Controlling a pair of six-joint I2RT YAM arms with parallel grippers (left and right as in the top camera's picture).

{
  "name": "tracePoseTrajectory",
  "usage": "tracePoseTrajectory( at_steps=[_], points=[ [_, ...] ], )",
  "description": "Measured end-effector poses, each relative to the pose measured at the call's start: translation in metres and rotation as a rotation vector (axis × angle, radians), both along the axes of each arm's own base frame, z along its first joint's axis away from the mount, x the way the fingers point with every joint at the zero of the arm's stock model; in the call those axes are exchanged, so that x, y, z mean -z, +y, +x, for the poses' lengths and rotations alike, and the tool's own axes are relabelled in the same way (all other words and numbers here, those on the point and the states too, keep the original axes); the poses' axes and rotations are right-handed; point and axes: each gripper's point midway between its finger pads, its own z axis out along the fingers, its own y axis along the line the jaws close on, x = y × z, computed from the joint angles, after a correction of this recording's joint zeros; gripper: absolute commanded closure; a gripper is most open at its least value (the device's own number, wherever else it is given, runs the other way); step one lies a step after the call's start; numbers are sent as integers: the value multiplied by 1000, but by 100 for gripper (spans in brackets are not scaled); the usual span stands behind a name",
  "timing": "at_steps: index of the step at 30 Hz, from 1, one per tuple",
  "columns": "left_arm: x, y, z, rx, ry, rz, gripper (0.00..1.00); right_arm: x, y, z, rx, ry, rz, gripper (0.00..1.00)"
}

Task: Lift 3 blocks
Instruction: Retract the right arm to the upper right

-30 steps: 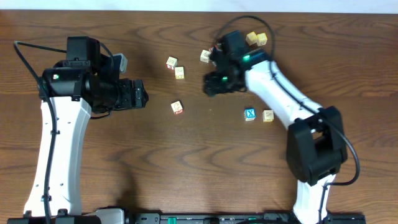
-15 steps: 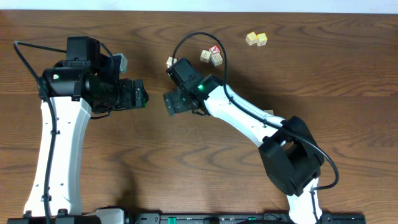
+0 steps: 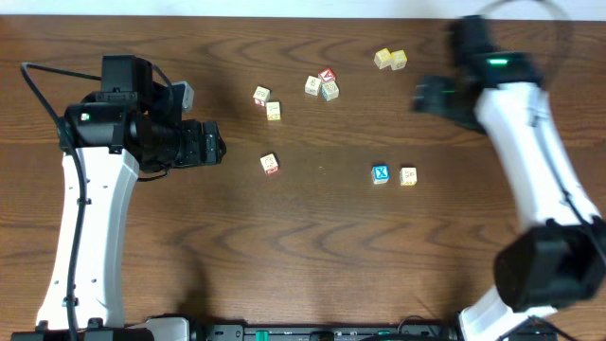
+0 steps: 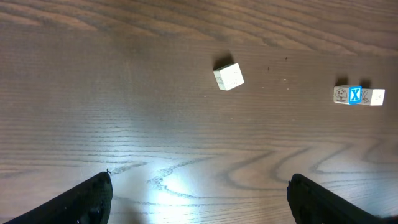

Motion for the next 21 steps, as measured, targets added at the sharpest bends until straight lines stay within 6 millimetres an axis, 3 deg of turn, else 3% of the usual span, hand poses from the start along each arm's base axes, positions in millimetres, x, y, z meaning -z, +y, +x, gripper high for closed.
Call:
tracePoseTrajectory(
  at_steps=[4, 8, 15, 21],
  points=[
    [-2, 0, 7, -3, -28, -2, 10, -7, -64, -15, 163, 20, 10, 1],
    [-3, 0, 9, -10, -38, -4, 10, -1, -98, -23, 257, 39, 59, 1],
    [-9, -6, 17, -53, -57, -60, 10, 0, -125, -30, 332, 36, 90, 1],
    [-17, -36, 12, -57, -18, -212, 10, 0, -126, -31, 337, 36, 98, 1]
  ],
)
